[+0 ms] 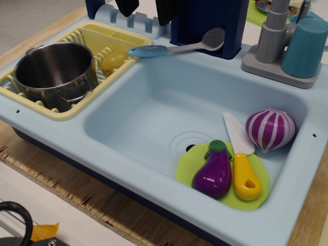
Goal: Put spoon in pot
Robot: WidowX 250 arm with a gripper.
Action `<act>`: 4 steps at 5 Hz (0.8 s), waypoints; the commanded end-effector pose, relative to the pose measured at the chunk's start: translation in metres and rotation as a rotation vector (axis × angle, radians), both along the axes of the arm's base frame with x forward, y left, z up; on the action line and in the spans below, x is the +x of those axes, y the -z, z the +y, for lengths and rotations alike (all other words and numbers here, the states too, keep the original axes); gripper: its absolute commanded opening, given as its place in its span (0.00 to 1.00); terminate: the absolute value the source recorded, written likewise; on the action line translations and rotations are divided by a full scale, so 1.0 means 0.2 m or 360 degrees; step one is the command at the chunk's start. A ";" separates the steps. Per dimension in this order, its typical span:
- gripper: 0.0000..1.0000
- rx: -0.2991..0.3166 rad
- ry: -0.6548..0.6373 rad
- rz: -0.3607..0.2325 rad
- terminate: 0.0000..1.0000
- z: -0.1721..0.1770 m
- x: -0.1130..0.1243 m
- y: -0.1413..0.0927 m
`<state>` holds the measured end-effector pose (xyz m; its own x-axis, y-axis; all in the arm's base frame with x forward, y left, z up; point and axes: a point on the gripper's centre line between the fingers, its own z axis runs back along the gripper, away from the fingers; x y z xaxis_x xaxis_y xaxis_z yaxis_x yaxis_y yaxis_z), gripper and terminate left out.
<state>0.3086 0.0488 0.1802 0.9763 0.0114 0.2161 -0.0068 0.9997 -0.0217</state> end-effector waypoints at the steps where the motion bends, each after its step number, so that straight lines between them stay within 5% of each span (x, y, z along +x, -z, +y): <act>1: 1.00 0.0000 0.0000 0.0000 0.00 0.00 0.00 0.00; 2: 1.00 0.0018 0.0031 -0.0016 0.00 0.01 0.01 0.02; 4: 1.00 0.0043 0.0048 0.0102 0.00 0.02 0.02 0.10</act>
<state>0.3097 0.0532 0.1455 0.9946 -0.0223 0.1017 0.0231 0.9997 -0.0069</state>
